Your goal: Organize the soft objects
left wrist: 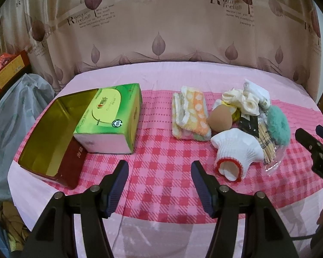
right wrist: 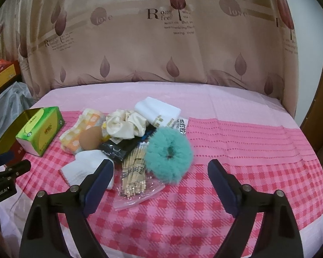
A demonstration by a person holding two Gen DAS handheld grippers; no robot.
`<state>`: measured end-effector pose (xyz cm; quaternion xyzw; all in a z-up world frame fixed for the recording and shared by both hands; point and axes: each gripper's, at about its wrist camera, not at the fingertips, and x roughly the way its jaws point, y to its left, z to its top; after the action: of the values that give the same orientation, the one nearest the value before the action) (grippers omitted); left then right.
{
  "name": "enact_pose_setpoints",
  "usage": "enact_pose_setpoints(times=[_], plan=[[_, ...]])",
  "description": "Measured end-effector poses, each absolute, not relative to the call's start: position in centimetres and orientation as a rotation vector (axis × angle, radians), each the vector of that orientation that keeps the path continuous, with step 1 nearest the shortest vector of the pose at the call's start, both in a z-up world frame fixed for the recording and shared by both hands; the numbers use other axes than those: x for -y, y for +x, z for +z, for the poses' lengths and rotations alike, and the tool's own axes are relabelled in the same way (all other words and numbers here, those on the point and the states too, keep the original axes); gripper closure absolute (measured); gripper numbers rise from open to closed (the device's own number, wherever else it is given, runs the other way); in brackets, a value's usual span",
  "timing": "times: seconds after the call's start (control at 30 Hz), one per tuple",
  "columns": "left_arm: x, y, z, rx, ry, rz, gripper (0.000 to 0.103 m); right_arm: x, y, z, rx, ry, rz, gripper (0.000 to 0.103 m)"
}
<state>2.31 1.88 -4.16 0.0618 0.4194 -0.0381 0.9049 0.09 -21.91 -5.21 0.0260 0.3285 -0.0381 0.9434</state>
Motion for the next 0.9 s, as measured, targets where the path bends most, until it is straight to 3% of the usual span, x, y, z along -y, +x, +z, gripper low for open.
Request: enact_pose_setpoints(times=[0.67,0.8,0.9], plan=[[-0.6,4.2,-7.0,-0.911,0.17,-0.144,0.041,24.6,6.6,-9.0,-0.787,0.095,-0.131,0.018],[0.4,4.4,-7.5,-0.911,0.192,-0.173,0.041,25.2,7.6,-9.7,-0.805,0.125,-0.125,0.034],[1.4,4.5,-7.6,-0.91,0.207,-0.207,0.041,25.5,8.1,-10.2,-0.82,0.138,-0.113,0.041]])
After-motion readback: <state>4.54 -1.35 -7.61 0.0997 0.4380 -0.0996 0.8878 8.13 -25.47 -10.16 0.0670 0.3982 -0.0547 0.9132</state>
